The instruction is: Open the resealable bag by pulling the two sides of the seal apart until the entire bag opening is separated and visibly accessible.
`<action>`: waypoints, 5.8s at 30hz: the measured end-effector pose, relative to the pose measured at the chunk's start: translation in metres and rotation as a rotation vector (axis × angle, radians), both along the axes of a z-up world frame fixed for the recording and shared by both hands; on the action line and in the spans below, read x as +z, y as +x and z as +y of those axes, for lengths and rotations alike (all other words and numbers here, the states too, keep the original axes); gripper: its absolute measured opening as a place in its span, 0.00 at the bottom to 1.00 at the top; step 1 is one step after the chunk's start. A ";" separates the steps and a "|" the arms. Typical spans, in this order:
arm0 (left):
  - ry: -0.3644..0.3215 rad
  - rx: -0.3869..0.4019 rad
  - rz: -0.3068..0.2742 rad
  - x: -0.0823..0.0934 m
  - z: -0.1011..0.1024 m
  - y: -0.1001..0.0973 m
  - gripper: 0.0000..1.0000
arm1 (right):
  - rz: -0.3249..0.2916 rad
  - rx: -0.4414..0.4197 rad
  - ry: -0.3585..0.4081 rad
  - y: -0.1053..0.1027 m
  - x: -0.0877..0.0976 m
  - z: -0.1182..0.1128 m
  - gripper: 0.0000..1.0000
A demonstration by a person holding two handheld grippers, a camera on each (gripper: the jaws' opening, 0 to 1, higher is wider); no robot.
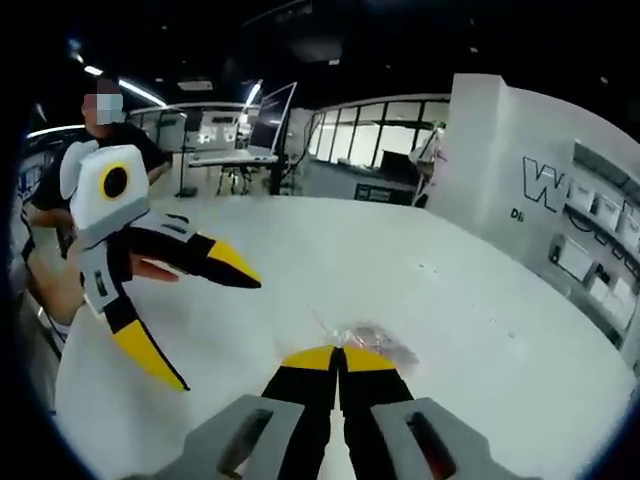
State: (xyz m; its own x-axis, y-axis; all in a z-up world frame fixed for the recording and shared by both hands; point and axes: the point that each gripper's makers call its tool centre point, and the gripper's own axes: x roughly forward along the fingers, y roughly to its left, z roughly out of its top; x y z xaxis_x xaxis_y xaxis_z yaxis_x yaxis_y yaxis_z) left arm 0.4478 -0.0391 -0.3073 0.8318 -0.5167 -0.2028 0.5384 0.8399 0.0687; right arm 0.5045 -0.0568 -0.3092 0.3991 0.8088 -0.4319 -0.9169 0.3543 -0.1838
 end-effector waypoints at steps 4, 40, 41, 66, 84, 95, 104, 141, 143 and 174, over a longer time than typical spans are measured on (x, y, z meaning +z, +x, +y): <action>-0.007 -0.009 -0.006 0.001 -0.003 -0.001 0.59 | 0.008 -0.004 0.012 -0.001 0.001 0.000 0.00; -0.071 -0.023 0.046 -0.002 -0.005 -0.001 0.50 | 0.137 0.007 0.096 -0.014 0.003 -0.001 0.00; -0.077 -0.023 0.050 -0.002 -0.005 -0.001 0.49 | 0.141 0.009 0.096 -0.015 0.003 -0.001 0.00; -0.169 -0.041 0.084 -0.001 -0.008 -0.004 0.43 | 0.111 0.061 -0.009 -0.024 0.004 0.000 0.00; -0.225 -0.050 0.076 0.007 0.002 0.007 0.44 | 0.196 0.113 -0.021 -0.040 0.003 0.003 0.00; -0.221 -0.046 0.075 0.007 0.003 0.009 0.45 | 0.206 0.147 -0.061 -0.046 -0.003 0.004 0.00; -0.223 -0.043 0.082 0.006 0.005 0.012 0.45 | 0.219 0.151 -0.053 -0.048 -0.004 0.002 0.00; -0.305 -0.034 0.129 0.001 -0.005 0.003 0.37 | 0.249 0.162 0.033 -0.055 0.001 0.000 0.00; -0.309 -0.033 0.132 0.001 -0.002 0.006 0.36 | 0.250 0.163 0.034 -0.056 0.000 0.000 0.00; -0.377 -0.048 0.166 0.001 -0.005 0.007 0.30 | 0.323 0.196 0.171 -0.066 0.009 0.001 0.00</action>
